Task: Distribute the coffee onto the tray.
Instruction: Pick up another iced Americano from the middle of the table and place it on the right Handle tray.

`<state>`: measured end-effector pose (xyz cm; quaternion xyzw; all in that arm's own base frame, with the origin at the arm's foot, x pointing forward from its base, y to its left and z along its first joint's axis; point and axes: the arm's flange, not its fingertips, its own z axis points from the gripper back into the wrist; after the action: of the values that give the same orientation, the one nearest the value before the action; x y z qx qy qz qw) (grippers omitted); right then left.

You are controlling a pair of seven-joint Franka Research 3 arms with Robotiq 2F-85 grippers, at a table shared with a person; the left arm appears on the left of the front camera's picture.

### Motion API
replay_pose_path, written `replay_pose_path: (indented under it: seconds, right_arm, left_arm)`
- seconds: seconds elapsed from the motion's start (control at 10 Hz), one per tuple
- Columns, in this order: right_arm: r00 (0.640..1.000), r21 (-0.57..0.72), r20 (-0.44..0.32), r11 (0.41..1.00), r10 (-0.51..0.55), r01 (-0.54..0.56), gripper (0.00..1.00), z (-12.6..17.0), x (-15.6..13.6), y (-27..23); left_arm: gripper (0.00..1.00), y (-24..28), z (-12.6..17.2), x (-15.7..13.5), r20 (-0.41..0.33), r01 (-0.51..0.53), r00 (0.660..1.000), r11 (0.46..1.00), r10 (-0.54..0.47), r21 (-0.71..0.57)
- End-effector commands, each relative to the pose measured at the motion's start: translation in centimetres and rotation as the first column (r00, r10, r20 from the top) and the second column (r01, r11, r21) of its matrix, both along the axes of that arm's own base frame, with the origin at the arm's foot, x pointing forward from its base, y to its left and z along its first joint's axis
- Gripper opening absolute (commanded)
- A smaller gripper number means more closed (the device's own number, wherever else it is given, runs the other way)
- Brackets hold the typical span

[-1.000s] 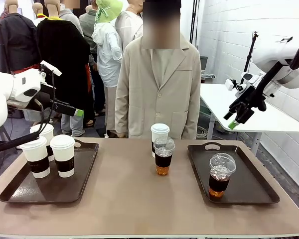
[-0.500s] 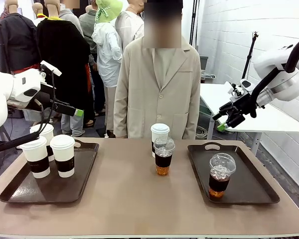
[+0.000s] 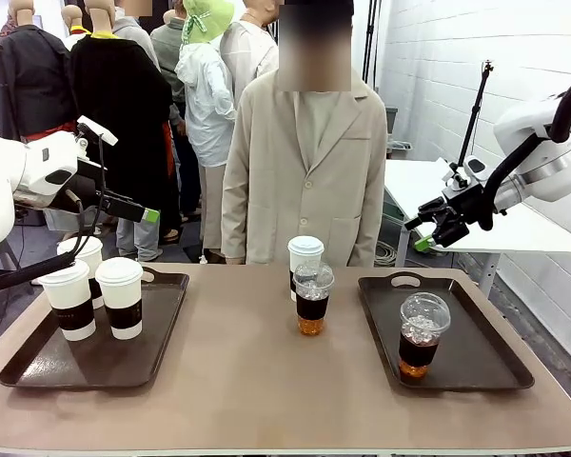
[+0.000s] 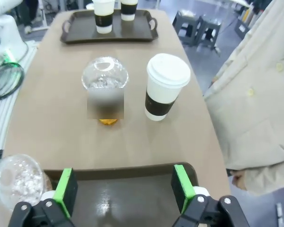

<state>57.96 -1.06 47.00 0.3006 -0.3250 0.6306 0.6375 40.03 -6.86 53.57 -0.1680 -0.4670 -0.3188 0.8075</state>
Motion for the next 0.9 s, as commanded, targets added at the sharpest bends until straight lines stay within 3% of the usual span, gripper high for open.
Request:
replay_pose_path:
  seconds: [0.0,0.3,0.8]
  right_arm:
    - [1.000,-0.033,-0.010,0.999,-0.011,0.010,1.00,0.2,0.1,0.5]
    - [1.000,-0.009,0.003,1.000,0.004,-0.004,1.00,0.0,0.0,0.2]
    - [0.995,0.134,0.094,0.990,0.039,-0.051,1.00,-3.9,1.5,1.3]
  left_arm:
    - [1.00,0.0,-0.1,0.0,-0.006,-0.007,1.000,1.000,0.007,-0.002]
    - [1.00,0.0,-0.1,0.0,-0.006,-0.007,1.000,1.000,0.007,-0.002]
    - [1.00,0.0,-0.1,0.0,-0.006,-0.007,1.000,1.000,0.007,-0.002]
